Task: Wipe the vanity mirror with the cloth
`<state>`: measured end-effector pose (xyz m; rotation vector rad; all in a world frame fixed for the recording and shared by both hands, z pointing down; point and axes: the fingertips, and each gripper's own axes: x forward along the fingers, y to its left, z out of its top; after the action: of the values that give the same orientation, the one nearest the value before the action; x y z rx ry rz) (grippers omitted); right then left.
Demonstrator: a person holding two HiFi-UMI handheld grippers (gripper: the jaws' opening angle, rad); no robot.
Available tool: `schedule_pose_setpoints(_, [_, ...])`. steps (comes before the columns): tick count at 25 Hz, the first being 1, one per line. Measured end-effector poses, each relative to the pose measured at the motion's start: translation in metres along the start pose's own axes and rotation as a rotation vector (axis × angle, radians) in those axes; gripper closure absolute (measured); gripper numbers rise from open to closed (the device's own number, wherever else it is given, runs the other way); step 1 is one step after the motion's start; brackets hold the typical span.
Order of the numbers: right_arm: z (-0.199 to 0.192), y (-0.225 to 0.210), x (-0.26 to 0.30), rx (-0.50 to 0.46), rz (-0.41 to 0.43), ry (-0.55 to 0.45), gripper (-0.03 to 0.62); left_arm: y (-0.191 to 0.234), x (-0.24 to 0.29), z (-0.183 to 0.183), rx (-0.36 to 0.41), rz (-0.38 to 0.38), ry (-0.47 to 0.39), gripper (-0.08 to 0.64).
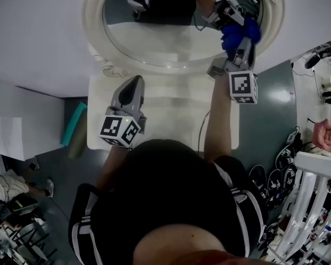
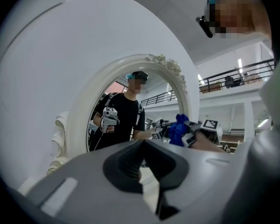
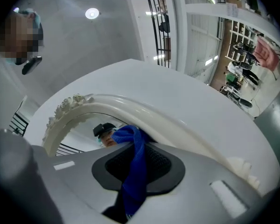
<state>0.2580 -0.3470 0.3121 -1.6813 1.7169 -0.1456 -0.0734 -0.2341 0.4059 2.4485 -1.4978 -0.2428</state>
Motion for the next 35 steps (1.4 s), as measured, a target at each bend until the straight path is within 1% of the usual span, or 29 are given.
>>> schedule_pose_setpoints(2, [0.016, 0.015, 0.006, -0.024, 0.032, -0.018, 0.534, -0.002, -0.003, -0.001, -0.007, 0.004, -0.005, 0.549])
schedule_pose_setpoints(5, [0.045, 0.035, 0.023, -0.030, 0.073, -0.042, 0.534, -0.013, -0.001, 0.008, -0.010, 0.006, -0.013, 0.549])
schedule_pose_setpoints(9, [0.070, 0.065, 0.032, -0.051, 0.112, -0.053, 0.534, -0.023, -0.010, 0.021, 0.003, 0.004, -0.020, 0.549])
schedule_pose_setpoints(12, [0.087, 0.098, 0.037, -0.100, 0.151, -0.055, 0.534, -0.027, -0.022, 0.029, 0.006, 0.004, -0.018, 0.549])
schedule_pose_setpoints(15, [0.090, 0.124, 0.048, -0.169, 0.195, -0.041, 0.534, -0.024, -0.026, 0.028, -0.001, 0.009, -0.023, 0.549])
schedule_pose_setpoints(18, [0.094, 0.141, 0.052, -0.223, 0.223, -0.036, 0.534, -0.024, -0.030, 0.027, -0.005, 0.014, -0.027, 0.549])
schedule_pose_setpoints(26, [0.084, 0.202, 0.063, -0.377, 0.323, -0.021, 0.534, -0.016, -0.038, 0.022, -0.004, 0.022, -0.032, 0.549])
schedule_pose_setpoints(31, [0.070, 0.232, 0.067, -0.436, 0.371, -0.016, 0.534, -0.009, -0.041, 0.019, -0.009, 0.036, -0.038, 0.549])
schedule_pose_setpoints(35, [0.052, 0.258, 0.066, -0.504, 0.413, 0.002, 0.534, 0.000, -0.046, 0.018, -0.013, 0.052, -0.040, 0.549])
